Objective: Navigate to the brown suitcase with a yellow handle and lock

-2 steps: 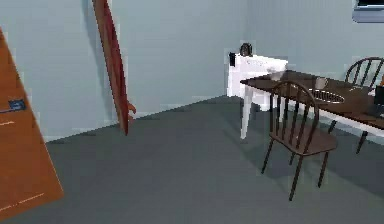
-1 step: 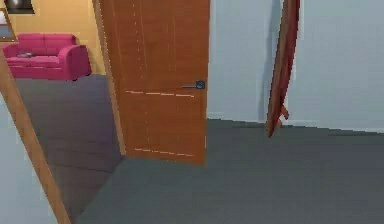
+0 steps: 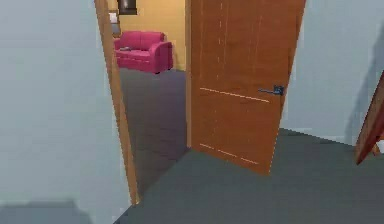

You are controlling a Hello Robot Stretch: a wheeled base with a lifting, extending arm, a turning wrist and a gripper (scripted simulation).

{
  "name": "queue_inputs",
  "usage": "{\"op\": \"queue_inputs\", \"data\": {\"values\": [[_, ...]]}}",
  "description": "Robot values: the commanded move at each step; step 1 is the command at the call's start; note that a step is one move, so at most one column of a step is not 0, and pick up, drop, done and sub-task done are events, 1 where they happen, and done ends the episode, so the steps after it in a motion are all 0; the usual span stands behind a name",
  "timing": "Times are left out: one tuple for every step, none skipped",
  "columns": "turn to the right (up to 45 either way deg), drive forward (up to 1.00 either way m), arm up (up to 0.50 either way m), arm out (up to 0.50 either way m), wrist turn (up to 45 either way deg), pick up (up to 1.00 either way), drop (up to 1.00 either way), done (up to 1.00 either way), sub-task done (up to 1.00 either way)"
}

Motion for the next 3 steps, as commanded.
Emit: {"op": "queue_inputs", "data": {"values": [[0.0,1.00,0.00,0.00,0.0,0.00,0.00,0.00,0.00],[-12.0,0.00,0.00,0.00,0.0,0.00,0.00,0.00,0.00],[0.0,0.10,0.00,0.00,0.0,0.00,0.00,0.00,0.00]]}}
